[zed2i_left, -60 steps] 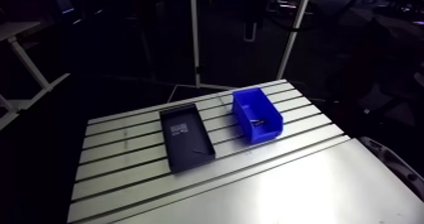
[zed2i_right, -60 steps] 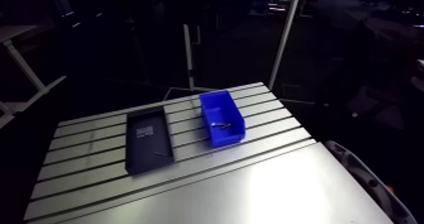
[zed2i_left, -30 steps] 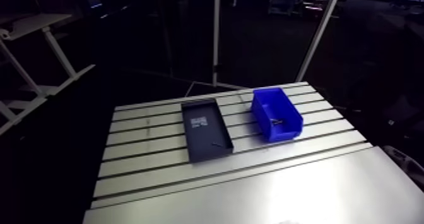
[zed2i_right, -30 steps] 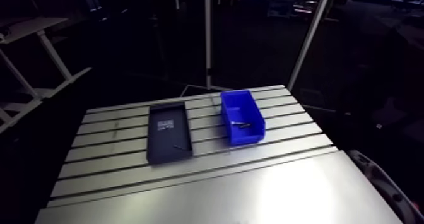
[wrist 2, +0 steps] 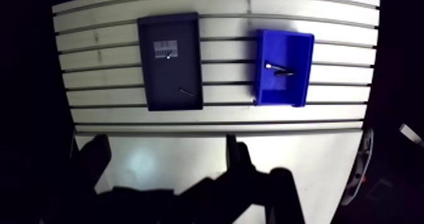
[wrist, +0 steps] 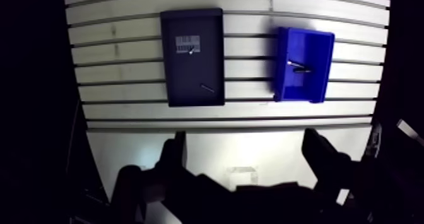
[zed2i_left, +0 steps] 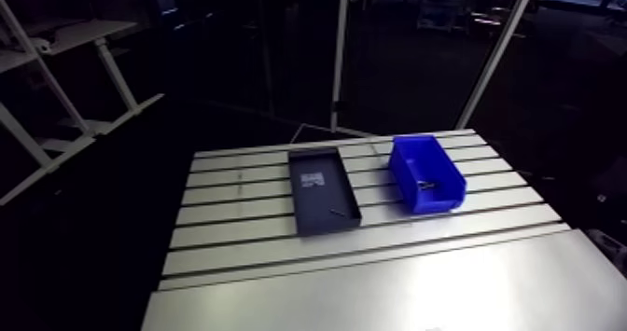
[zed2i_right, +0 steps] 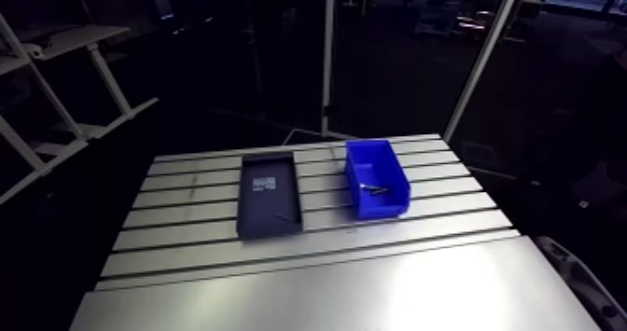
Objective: Pick up the M10 bolt from the tray and put it into the blue bin.
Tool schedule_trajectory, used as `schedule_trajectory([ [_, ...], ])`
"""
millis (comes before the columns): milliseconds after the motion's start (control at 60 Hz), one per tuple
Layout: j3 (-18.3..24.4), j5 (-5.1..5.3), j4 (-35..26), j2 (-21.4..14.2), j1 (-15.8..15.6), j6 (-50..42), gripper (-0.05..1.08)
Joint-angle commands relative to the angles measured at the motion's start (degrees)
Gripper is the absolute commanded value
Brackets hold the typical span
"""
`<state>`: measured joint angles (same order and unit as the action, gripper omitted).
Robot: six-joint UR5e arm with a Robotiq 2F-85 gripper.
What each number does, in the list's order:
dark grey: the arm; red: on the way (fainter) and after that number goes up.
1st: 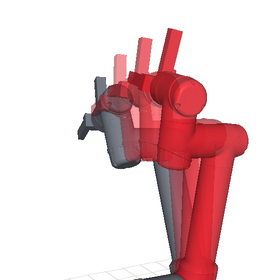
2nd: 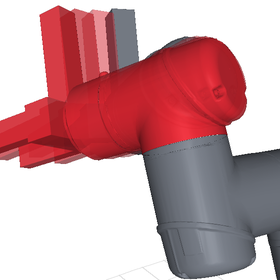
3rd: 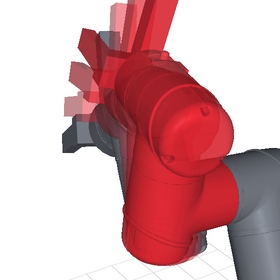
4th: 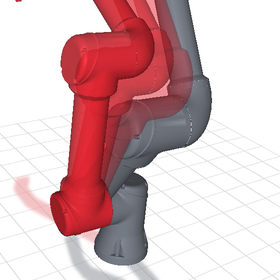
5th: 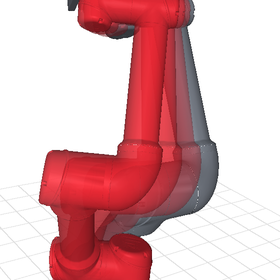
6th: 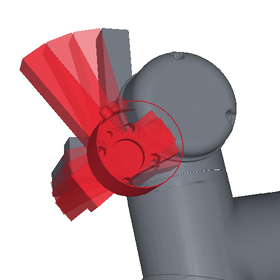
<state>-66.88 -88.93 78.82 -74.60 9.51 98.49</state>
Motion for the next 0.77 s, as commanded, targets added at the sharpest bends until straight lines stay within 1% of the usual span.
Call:
schedule_trajectory([
  [17,-0.29,-0.23,-0.82,-0.65,-0.19,-0.71,0.01],
  [217,-0.32,-0.23,-0.82,-0.67,-0.37,-0.71,0.01],
  [283,-0.31,-0.4,-0.73,-0.58,-0.85,-0.71,0.01],
  [533,-0.31,-0.5,-0.64,-0.24,-1.76,-0.71,0.01],
  [767,-0.31,-0.5,-0.64,-0.14,-1.86,-0.71,0.01],
])
